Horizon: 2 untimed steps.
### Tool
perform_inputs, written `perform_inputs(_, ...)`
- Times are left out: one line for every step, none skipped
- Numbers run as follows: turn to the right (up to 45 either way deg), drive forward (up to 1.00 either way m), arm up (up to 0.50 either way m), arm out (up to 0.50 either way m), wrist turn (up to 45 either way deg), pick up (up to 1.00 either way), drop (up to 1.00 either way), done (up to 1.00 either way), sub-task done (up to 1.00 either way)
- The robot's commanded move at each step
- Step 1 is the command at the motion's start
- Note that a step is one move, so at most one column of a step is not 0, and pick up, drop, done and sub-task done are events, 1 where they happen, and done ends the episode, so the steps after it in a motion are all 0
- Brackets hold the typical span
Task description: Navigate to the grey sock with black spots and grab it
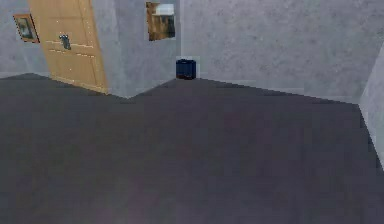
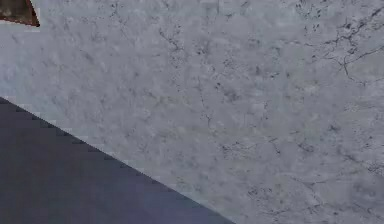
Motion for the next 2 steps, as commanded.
perform_inputs(45.0,0.0,0.0,0.0,0.0,0.0,0.0,0.0,0.0)
perform_inputs(24.0,0.0,0.0,0.0,0.0,0.0,0.0,0.0,0.0)
